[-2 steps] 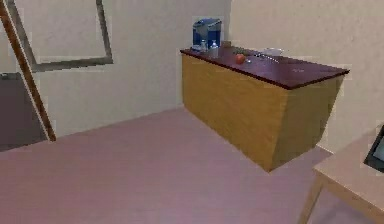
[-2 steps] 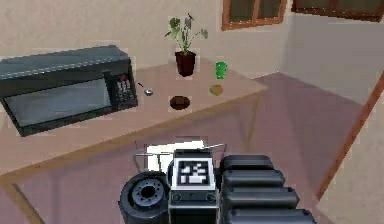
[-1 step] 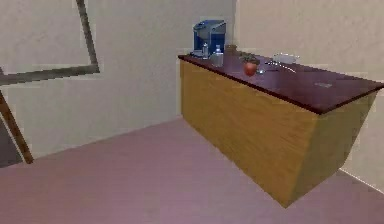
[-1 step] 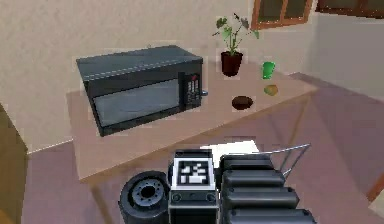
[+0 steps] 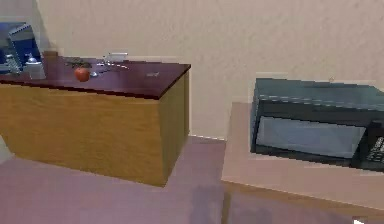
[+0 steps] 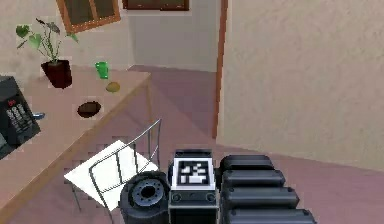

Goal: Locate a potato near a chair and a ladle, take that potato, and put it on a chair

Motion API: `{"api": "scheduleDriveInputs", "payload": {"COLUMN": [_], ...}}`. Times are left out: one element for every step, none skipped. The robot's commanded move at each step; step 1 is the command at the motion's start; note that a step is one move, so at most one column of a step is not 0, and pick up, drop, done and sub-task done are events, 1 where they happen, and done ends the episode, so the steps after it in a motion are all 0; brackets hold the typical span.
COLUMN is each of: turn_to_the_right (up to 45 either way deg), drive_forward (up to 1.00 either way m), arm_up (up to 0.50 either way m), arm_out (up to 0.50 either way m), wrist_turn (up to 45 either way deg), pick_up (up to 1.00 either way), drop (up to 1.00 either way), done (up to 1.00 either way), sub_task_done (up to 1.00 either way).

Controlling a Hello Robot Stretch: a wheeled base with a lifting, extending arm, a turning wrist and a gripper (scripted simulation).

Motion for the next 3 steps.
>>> {"api": "scheduleDriveInputs", "payload": {"turn_to_the_right": [45.0, 42.0, 0.0], "drive_forward": [0.0, 0.0, 0.6], "arm_up": [0.0, 0.0, 0.0], "arm_out": [0.0, 0.0, 0.0], "wrist_turn": [0.0, 0.0, 0.0], "pick_up": [0.0, 0.0, 0.0], "drop": [0.0, 0.0, 0.0], "done": [0.0, 0.0, 0.0], "sub_task_done": [0.0, 0.0, 0.0]}}
